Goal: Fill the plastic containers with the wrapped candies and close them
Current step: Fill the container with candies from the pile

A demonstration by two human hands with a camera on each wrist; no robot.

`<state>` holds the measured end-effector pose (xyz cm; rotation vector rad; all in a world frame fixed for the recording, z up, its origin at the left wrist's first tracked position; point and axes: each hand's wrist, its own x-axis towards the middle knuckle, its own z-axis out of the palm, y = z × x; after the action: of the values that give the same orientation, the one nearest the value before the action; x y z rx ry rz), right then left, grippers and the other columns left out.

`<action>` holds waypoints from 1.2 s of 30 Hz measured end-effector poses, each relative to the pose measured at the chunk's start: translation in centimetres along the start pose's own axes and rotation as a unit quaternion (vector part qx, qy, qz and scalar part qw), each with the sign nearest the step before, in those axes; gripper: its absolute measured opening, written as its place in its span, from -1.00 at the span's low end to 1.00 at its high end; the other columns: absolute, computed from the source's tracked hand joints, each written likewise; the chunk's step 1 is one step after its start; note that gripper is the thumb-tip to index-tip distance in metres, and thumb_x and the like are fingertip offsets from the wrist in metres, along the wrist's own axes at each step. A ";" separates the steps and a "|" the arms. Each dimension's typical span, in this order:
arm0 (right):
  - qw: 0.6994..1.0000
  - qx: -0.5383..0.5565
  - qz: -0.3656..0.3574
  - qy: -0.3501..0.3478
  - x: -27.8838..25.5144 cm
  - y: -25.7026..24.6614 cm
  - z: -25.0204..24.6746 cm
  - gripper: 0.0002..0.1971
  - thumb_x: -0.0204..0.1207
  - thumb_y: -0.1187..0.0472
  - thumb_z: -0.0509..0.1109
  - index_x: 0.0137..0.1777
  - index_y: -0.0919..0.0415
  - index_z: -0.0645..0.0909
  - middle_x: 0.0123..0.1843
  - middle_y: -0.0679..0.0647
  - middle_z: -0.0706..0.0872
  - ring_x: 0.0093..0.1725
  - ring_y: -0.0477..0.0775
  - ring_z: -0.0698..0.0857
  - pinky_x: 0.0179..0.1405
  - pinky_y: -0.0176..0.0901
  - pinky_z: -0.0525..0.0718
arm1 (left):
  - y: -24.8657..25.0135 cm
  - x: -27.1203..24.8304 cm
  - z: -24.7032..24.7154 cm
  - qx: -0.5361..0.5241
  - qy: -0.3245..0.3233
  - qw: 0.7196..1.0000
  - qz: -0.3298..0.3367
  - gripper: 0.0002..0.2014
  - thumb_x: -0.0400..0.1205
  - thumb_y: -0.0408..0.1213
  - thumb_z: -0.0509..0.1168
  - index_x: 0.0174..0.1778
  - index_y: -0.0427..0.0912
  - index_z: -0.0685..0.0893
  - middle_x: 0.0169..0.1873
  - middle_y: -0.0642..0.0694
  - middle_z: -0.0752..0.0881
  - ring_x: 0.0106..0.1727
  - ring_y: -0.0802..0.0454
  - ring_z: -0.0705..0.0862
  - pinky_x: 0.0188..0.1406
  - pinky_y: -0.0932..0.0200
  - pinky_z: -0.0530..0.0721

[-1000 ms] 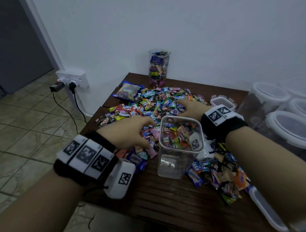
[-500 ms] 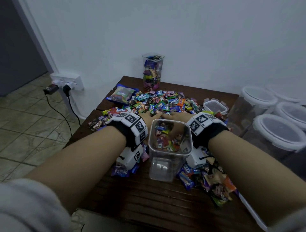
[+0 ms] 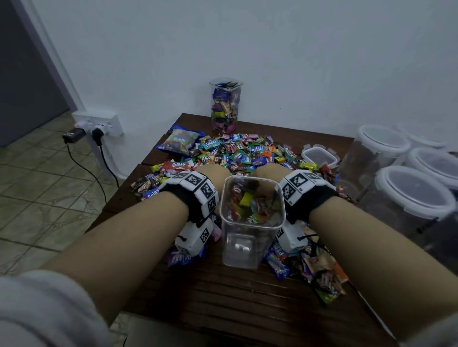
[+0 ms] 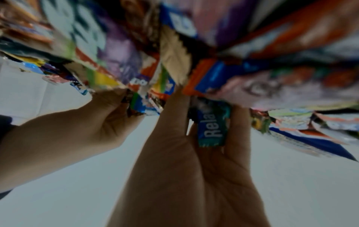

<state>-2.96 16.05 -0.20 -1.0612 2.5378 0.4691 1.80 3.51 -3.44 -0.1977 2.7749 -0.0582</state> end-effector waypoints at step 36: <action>0.801 0.453 -0.029 0.392 -16.8 0.3 0.3 -0.84 0.49 0.19 0.39 -0.02 -0.06 0.73 -0.15 -0.10 0.77 -0.07 -0.01 0.71 0.05 0.10 0.65 | -0.6 -12.7 -2.1 -0.397 0.356 0.844 0.062 -0.85 0.60 -0.24 0.35 -0.11 -0.21 0.80 -0.41 -0.08 0.68 -0.42 0.08 0.51 -0.35 0.15 0.47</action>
<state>7.97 26.63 6.96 -1.0024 2.7326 -1.3656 12.95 4.81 2.95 -0.2268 3.3356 1.3233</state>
